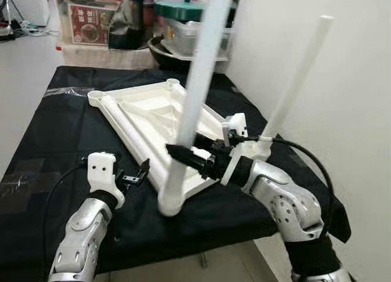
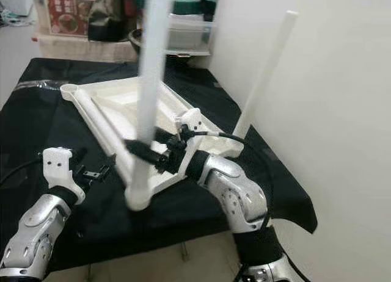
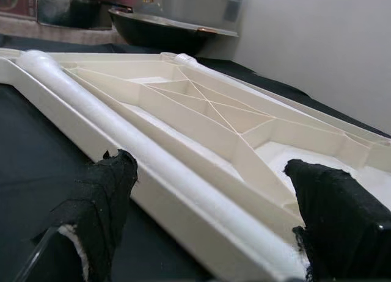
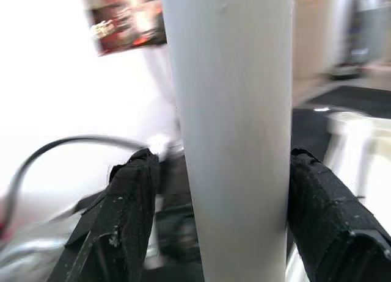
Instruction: Building children table
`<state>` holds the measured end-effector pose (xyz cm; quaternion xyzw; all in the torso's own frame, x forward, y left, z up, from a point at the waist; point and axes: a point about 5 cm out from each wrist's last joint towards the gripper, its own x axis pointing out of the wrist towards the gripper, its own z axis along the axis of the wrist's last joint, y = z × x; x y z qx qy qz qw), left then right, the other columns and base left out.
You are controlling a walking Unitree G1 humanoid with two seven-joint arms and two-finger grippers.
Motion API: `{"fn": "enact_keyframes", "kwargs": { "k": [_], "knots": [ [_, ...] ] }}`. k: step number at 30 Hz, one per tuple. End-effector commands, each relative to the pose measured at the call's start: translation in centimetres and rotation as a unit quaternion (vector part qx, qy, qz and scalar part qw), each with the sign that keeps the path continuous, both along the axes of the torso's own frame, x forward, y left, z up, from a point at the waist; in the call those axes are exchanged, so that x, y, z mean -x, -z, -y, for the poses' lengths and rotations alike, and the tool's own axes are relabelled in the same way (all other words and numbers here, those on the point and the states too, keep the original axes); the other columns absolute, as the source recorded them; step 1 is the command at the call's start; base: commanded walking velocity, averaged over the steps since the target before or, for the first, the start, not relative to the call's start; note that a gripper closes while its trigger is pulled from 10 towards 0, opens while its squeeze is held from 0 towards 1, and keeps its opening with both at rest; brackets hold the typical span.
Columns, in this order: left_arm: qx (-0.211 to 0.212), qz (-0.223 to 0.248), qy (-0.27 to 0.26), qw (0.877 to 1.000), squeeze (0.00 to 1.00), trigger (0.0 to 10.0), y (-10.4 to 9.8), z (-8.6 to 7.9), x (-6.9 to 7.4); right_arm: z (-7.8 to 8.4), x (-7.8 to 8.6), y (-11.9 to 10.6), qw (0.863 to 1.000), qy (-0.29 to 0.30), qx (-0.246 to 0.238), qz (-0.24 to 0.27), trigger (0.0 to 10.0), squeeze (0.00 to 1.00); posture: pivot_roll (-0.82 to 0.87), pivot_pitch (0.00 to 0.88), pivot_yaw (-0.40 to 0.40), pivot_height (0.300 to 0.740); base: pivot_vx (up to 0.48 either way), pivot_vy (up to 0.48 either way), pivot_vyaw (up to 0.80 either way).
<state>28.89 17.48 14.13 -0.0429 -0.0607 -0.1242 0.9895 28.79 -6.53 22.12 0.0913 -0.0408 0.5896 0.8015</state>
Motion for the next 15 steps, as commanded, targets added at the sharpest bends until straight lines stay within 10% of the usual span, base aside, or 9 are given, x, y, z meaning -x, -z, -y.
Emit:
{"fn": "enact_keyframes", "kwargs": {
  "k": [1, 9, 10, 11, 13, 14, 15],
  "knots": [
    [0.007, -0.006, 0.010, 1.000, 0.00, 10.0, 0.5, 0.5, -0.1, -1.0, 0.0, 0.5, 0.999, -0.029, 0.017, 0.003, 10.0, 0.00, 0.17, 0.000, -0.207, 0.740, 0.000, 0.000, 0.00],
    [0.016, -0.005, 0.009, 1.000, 0.00, 10.0, 0.5, 0.3, 0.1, -3.0, -2.0, 1.8, 0.999, 0.035, 0.030, -0.025, 9.8, 0.00, 0.18, 0.000, -0.202, 0.740, 0.000, 0.000, 0.00],
    [0.016, -0.004, 0.009, 1.000, 0.00, 10.0, 0.5, 0.3, 0.1, -2.9, -2.3, 1.8, 0.998, 0.050, 0.024, -0.028, 2.0, 0.00, 0.18, 0.000, -0.202, 0.740, 0.000, 0.000, 0.00],
    [0.016, -0.003, 0.008, 1.000, 0.00, 10.0, 0.5, 0.2, 0.2, -1.8, -3.8, 2.0, 0.987, 0.146, 0.011, -0.060, 0.0, 0.00, 0.17, 0.000, -0.198, 0.740, 0.000, 0.000, 0.00],
    [0.017, -0.002, 0.008, 1.000, 0.00, 10.0, 0.5, 0.2, 0.2, -1.3, -4.4, 2.2, 0.978, 0.194, 0.013, -0.069, 0.0, 0.00, 0.17, 0.000, -0.197, 0.740, 0.000, 0.000, 0.00],
    [0.018, -0.001, 0.009, 1.000, 0.00, 10.0, 0.4, 0.3, 0.2, 0.8, -6.2, 3.4, 0.918, 0.374, 0.056, -0.118, 0.0, 0.00, 0.16, 0.000, -0.194, 0.740, 0.000, 0.000, 0.00],
    [0.018, -0.001, 0.009, 1.000, 0.00, 10.0, 0.4, 0.3, 0.2, 0.8, -6.2, 3.4, 0.918, 0.374, 0.056, -0.118, 0.0, 0.00, 0.16, 0.000, -0.194, 0.740, 0.000, 0.000, 0.00]
  ]
}}
